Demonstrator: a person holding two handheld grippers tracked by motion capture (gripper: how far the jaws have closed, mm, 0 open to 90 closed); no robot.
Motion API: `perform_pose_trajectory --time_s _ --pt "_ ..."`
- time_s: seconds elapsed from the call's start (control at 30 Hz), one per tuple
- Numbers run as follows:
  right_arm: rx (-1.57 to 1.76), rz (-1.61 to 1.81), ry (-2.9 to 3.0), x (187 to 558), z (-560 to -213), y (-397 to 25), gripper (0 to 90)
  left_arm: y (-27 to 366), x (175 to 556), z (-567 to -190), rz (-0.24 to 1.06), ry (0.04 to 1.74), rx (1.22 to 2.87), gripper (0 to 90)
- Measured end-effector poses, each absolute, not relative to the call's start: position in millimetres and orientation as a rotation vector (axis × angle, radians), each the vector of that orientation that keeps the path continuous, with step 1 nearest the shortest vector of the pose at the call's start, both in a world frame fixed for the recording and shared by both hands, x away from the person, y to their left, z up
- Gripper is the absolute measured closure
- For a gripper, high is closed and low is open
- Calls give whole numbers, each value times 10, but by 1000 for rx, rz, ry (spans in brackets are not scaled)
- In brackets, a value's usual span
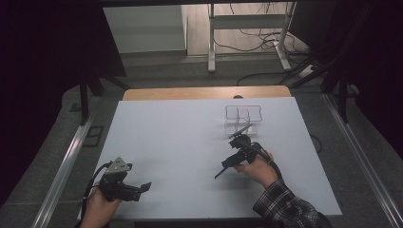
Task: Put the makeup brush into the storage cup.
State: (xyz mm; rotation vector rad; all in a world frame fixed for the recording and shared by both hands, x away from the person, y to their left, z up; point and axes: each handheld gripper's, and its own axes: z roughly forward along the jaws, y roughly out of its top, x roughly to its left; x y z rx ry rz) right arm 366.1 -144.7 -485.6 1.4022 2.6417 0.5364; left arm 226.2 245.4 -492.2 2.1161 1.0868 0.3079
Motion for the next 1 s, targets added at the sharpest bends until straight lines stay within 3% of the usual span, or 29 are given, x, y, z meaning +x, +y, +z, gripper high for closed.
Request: perform_pose_trajectory --time_s 1.0 --pt "1448 417 2577 3746 -5090 -1357 16 2425 2263 -4938 299 1066 2156 0"
